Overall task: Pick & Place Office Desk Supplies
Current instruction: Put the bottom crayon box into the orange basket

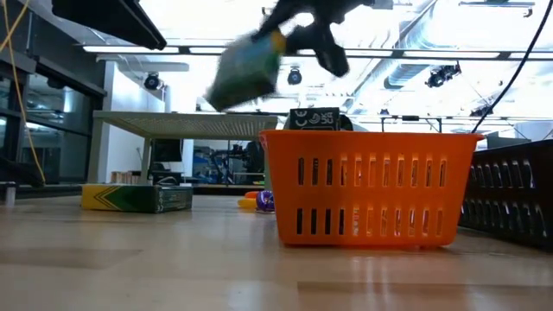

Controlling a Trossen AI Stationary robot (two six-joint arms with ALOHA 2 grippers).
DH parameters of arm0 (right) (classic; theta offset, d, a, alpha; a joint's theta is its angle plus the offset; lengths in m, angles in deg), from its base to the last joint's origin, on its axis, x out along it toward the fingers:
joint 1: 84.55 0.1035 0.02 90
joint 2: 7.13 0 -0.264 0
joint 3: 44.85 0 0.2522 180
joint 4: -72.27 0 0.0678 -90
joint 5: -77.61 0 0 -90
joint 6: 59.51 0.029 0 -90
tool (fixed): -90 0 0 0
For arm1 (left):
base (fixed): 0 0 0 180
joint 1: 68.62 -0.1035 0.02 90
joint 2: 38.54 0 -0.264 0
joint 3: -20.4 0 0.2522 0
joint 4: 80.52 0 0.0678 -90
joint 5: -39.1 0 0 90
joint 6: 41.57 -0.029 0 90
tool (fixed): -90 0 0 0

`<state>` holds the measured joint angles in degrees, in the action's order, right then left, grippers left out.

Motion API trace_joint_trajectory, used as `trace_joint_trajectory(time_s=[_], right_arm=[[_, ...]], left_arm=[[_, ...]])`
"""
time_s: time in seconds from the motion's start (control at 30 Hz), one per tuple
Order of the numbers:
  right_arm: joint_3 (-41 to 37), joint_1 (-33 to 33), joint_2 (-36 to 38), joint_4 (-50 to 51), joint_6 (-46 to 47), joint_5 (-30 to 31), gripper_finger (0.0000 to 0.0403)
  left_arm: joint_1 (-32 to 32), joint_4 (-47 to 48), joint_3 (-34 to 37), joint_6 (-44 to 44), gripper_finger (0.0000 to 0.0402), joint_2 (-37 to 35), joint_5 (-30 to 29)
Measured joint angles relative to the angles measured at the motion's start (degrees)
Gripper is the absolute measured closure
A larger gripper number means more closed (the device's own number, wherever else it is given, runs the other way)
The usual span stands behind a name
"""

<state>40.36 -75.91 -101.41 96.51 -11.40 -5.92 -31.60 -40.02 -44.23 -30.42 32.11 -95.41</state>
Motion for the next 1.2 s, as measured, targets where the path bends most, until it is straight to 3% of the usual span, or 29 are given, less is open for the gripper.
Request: trace_joint_trajectory(time_s=[0.43, 0.67, 1.2], right_arm=[[-0.1, 2.8, 7.9, 15.4, 14.3, 1.0, 0.0327], [-0.2, 2.9, 8.1, 22.9, 23.4, -4.1, 0.0327], [-0.2, 3.9, 7.4, 28.3, 37.4, -11.4, 0.0326]], left_arm=[[-0.5, -0.1, 0.0, -0.4, 0.0312, 0.8, -0.2], [-0.5, -0.2, 0.0, -0.5, 0.0312, 0.8, -0.2], [-0.5, -0.2, 0.0, -0.5, 0.0312, 0.8, 0.0]])
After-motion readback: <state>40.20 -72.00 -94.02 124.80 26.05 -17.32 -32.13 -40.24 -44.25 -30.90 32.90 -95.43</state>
